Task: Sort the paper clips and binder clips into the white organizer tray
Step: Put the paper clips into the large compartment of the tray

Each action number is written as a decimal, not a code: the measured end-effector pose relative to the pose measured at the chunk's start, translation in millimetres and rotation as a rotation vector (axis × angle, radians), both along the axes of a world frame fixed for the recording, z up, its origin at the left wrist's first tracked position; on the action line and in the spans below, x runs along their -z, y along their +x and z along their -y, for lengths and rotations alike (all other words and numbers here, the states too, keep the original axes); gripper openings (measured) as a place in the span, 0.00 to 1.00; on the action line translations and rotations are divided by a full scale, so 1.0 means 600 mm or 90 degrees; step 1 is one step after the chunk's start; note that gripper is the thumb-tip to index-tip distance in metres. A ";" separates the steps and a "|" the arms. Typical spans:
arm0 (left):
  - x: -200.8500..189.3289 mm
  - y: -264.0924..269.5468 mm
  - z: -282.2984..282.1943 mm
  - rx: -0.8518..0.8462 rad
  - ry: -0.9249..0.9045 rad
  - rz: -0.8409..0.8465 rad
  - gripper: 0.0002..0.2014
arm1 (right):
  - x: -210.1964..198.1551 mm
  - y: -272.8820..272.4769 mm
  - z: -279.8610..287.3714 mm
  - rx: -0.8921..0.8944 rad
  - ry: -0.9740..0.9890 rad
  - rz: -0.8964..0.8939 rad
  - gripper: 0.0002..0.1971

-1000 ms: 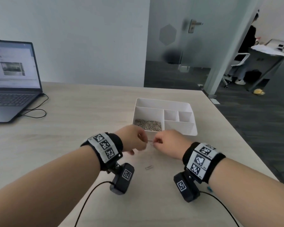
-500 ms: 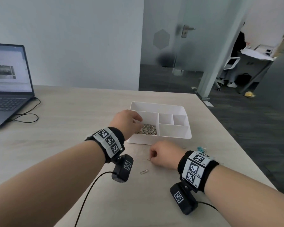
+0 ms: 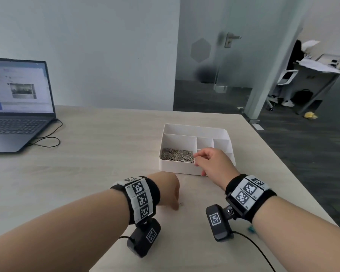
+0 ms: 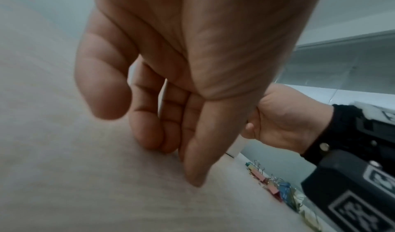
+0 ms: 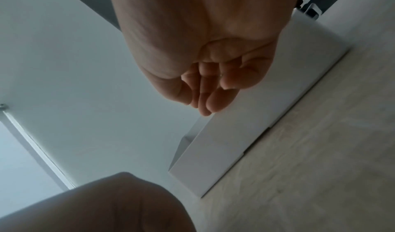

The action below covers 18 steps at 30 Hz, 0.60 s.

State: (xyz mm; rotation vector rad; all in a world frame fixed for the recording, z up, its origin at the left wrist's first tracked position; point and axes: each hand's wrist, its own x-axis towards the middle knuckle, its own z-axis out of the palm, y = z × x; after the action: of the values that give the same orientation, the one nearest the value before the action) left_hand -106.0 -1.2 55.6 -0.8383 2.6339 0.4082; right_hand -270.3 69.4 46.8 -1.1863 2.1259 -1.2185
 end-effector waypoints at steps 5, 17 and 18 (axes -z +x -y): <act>0.000 -0.013 -0.003 -0.015 0.049 0.021 0.13 | -0.003 -0.011 -0.047 0.035 -0.044 0.063 0.06; -0.007 -0.047 0.054 -0.166 -0.023 -0.367 0.07 | -0.003 -0.098 -0.210 0.240 -0.228 0.305 0.08; -0.009 -0.050 0.065 -0.197 -0.034 -0.400 0.07 | 0.004 -0.105 -0.223 0.262 -0.228 0.310 0.08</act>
State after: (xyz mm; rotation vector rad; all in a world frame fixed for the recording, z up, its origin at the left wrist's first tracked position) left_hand -135.9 -39.9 61.1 -1.3203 3.0856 0.7949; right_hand -333.6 203.0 44.2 -0.4912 1.8674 -1.9041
